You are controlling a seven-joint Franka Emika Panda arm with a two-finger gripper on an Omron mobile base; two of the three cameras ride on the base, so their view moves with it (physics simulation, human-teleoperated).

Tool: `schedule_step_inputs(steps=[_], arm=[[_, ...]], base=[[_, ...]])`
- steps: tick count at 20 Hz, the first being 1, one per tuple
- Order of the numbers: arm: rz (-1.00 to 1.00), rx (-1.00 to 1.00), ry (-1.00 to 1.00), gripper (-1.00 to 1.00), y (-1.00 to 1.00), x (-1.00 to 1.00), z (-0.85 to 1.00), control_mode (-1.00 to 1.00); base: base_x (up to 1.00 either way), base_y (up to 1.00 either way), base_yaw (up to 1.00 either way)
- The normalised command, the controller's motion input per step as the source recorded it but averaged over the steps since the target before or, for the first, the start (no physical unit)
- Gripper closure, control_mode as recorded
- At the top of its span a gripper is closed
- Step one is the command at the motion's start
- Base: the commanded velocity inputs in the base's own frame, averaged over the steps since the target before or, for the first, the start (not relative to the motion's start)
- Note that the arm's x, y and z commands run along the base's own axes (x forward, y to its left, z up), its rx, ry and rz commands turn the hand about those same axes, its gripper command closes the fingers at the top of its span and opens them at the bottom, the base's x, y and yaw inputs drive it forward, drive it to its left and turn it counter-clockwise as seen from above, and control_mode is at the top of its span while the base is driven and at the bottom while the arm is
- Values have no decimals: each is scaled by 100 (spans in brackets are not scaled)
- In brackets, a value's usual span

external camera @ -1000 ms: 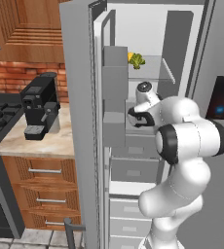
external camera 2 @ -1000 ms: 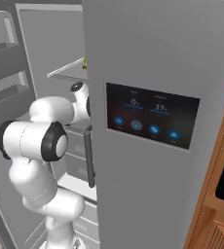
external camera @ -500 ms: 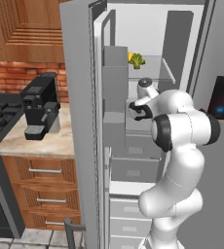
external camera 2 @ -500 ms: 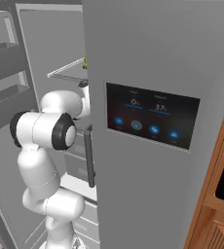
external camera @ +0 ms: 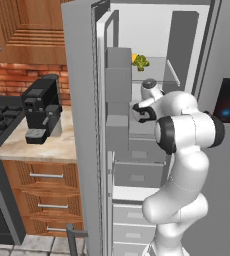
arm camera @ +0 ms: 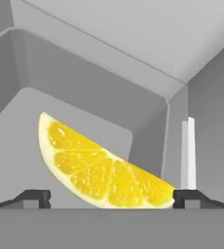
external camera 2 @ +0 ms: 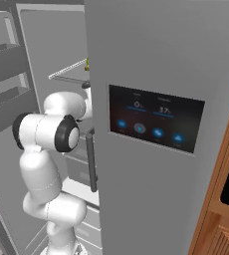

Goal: Take the lemon wedge and broccoli from the second highest rack and move them to the highest rack where the lemon wedge and lemon are located, to maximize freezer space. Close the freezer door after rearranging.

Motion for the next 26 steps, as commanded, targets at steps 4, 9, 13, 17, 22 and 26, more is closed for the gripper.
schedule_step_inputs(steps=[4,9,13,17,22,26], arm=[[0,0,-18,-100,-5,0,26,-100],[0,0,-8,-100,-1,8,20,-100],[2,0,12,-100,-3,26,0,-100],[10,0,23,-100,-10,36,-1,-100],[16,0,7,-100,-18,32,-6,-100],[24,0,0,-100,-8,-10,-22,-100]], base=[[0,0,0],[0,0,0],[0,0,0],[0,0,0],[0,0,0],[0,0,0]])
